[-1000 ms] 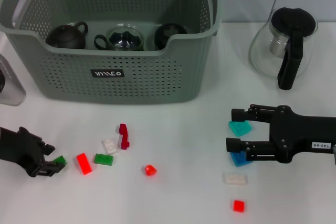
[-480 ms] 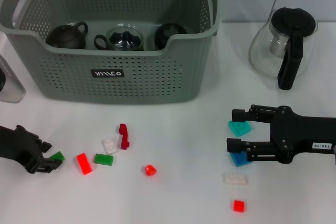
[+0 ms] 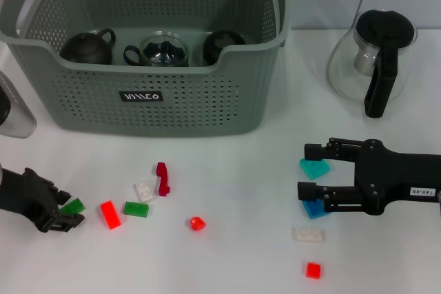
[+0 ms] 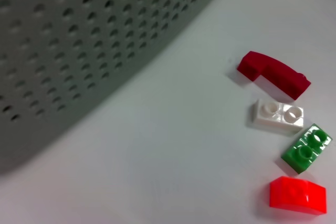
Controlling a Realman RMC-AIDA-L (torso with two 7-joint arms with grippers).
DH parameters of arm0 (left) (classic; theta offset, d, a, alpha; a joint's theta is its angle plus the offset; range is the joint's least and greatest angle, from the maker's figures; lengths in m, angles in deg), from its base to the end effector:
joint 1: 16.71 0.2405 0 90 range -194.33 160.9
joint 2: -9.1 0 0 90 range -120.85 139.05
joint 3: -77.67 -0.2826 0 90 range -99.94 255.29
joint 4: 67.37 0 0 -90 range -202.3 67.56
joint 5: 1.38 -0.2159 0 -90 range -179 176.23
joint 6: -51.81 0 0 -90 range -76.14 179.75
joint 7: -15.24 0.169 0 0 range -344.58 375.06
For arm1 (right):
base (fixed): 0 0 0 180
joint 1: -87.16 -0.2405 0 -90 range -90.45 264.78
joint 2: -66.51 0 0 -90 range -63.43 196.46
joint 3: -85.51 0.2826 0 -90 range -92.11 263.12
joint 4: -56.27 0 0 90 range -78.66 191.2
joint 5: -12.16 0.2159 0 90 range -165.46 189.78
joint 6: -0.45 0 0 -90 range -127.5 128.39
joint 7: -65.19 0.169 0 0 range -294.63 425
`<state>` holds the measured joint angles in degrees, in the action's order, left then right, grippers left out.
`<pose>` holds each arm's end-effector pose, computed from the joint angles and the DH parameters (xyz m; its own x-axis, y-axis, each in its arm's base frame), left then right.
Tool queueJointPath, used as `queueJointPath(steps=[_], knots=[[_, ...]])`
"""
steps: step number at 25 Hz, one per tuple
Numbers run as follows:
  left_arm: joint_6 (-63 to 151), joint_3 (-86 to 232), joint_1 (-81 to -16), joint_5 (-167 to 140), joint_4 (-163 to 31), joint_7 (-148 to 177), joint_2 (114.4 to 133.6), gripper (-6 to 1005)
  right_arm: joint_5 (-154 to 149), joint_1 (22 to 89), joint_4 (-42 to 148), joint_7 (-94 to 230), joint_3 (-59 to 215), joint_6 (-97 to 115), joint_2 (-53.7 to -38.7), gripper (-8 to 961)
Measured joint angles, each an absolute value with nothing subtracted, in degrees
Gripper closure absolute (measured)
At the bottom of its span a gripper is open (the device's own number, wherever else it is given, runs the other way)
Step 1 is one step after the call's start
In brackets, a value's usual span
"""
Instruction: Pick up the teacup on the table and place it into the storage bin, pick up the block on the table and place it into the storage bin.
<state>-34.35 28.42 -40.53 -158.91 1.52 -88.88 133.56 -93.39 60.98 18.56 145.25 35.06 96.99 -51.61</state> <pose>-0.3472 0.3283 -0.0043 0.7772 0.5950 -0.2049 0.4788 -0.7704 -0.4210 0.2644 0.3175 -0.0414 0.7642 -0.3567 -0.5374 -0.4030 -0.9146 0.0339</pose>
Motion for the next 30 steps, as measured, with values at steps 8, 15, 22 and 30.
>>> queueJointPath(steps=[8, 15, 22, 30], knots=[[-34.6, 28.5, -40.6, -158.7, 1.7, -89.5, 133.55, 576, -93.4, 61.0, 18.6, 145.3, 35.0, 97.1, -51.61, 117], [-35.0, 28.5, -40.9, -158.9, 1.9, -90.1, 133.42, 662, -93.4, 60.9, 18.6, 145.3, 35.0, 97.2, -51.56, 117], [-35.5, 28.5, -41.3, -159.6, 1.8, -90.2, 133.36, 810, -93.4, 60.7, 18.6, 145.3, 34.9, 97.3, -51.52, 118], [-49.8, 42.5, -46.4, -151.6, -0.4, -89.5, 128.93, 810, -93.4, 60.7, 18.6, 145.3, 34.9, 97.3, -51.53, 117]])
